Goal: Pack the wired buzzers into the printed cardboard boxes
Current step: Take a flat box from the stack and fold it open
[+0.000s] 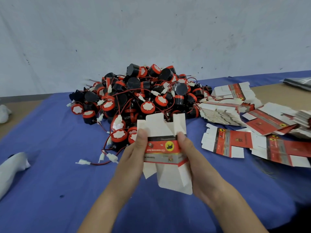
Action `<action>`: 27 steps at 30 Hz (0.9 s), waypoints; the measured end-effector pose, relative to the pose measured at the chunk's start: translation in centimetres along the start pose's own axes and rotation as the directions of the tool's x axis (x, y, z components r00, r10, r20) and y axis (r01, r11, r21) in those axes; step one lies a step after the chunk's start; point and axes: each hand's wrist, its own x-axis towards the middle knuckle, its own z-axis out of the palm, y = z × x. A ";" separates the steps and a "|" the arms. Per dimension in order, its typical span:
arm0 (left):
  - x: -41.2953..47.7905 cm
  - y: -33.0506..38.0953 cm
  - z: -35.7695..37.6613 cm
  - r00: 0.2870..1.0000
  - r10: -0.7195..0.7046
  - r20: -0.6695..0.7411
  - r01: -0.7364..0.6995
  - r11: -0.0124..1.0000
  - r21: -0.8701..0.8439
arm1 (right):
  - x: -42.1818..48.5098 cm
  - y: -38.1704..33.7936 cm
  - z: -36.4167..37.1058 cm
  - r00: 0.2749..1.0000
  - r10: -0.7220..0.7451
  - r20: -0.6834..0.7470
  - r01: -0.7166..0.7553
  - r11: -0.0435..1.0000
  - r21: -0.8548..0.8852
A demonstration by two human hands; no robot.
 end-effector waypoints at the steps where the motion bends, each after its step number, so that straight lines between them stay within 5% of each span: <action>1: 0.0 0.0 0.2 0.999 0.008 -0.046 -0.006 0.998 0.058 | 0.0 0.0 0.2 1.000 -0.015 -0.021 0.014 1.000 -0.013; 6: 0.0 -0.5 0.5 0.965 0.168 -0.201 -0.149 0.983 0.104 | 0.5 0.1 1.0 0.977 -0.186 -0.106 0.166 0.970 -0.177; 11: -0.6 -0.6 1.1 0.992 0.125 0.016 -0.125 0.991 0.036 | 1.0 2.0 1.3 0.918 -0.375 -0.133 0.293 0.864 -0.410; 17: -1.3 -0.7 1.8 0.986 0.156 -0.054 -0.156 0.988 0.005 | 0.7 3.0 1.5 0.825 -0.558 -0.096 0.308 0.584 -0.751; 20: -1.4 -1.0 1.8 0.983 0.165 -0.078 -0.165 0.986 0.012 | 0.6 3.2 1.6 0.778 -0.625 -0.056 0.354 0.511 -0.783; 27: -1.8 -1.2 2.1 0.974 0.217 -0.071 -0.209 0.972 0.104 | 0.4 3.2 1.6 0.775 -0.626 -0.085 0.350 0.538 -0.767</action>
